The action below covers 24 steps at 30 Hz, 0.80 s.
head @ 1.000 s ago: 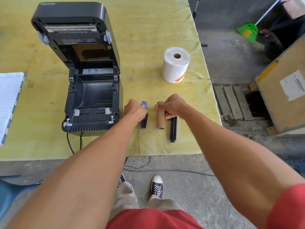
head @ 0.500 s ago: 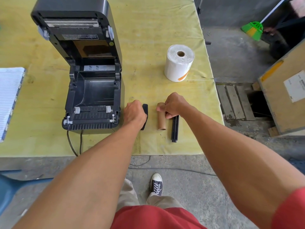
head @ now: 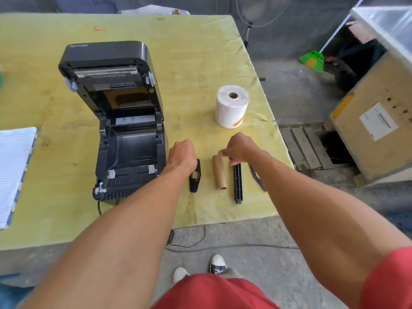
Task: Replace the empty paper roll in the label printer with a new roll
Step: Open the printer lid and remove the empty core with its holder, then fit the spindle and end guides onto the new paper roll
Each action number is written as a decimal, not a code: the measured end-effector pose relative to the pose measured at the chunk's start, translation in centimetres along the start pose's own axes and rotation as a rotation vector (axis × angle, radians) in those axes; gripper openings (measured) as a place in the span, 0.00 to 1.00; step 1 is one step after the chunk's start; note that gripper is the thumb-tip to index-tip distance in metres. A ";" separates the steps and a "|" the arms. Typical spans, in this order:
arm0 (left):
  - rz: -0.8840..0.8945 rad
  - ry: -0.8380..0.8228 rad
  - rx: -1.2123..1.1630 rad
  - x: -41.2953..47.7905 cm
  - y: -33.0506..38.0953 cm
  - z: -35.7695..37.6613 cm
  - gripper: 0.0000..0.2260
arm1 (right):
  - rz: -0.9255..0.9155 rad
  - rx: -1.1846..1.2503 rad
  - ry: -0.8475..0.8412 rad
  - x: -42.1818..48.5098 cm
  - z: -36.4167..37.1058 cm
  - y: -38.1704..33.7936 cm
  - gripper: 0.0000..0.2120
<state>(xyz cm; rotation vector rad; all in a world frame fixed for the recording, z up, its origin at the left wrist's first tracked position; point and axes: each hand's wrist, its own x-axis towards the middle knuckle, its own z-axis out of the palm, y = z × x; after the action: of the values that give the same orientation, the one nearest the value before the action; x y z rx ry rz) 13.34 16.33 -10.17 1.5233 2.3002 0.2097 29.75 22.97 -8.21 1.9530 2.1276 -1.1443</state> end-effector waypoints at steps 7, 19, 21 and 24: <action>0.186 0.064 0.076 0.5 1.1 -5.1 0.10 | 0.057 -0.017 0.158 -2.6 -2.0 -0.5 0.17; 0.364 0.046 0.027 4.3 6.4 -7.2 0.14 | 0.092 0.052 0.234 -0.3 -4.8 1.0 0.14; 0.404 0.039 0.025 5.6 7.7 -6.9 0.16 | 0.090 0.033 0.239 1.3 -5.7 1.5 0.14; 0.443 0.004 0.020 7.5 10.0 -6.2 0.22 | 0.082 0.026 0.226 3.8 -7.0 2.3 0.13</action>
<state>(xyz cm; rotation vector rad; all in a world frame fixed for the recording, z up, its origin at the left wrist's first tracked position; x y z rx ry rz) 16.93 27.76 -2.87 2.0272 1.9414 0.3053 34.05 29.80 -6.07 2.2561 2.1173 -0.9853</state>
